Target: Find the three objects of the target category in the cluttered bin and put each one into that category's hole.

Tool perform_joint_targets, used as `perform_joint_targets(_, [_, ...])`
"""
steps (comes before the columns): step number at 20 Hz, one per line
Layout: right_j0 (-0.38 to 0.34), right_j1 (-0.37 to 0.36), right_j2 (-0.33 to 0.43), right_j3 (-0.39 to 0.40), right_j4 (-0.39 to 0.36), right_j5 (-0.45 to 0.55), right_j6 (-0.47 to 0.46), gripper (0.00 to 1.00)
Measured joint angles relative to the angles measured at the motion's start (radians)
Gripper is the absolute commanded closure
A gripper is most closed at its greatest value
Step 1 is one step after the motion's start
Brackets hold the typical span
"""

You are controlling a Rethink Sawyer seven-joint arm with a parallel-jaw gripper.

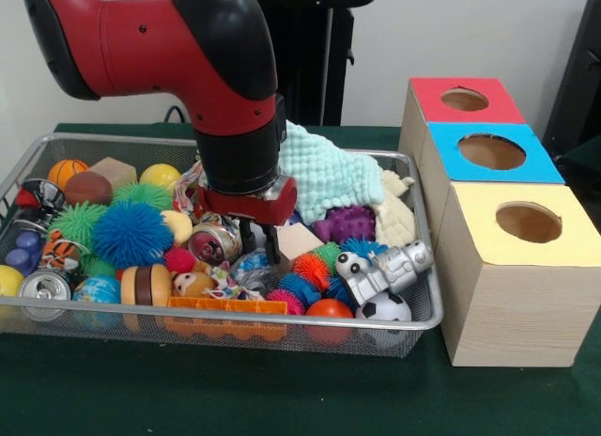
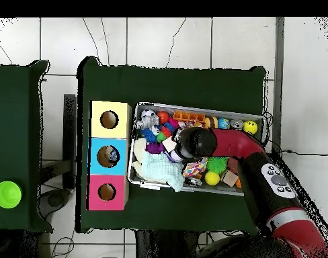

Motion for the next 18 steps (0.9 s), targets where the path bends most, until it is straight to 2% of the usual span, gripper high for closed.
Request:
perform_joint_targets(11, [0.0,-0.014,0.0,0.009,0.0,0.0,0.0,1.0])
perform_joint_targets(18, [0.0,-0.056,0.0,0.04,0.0,0.0,0.0,1.0])
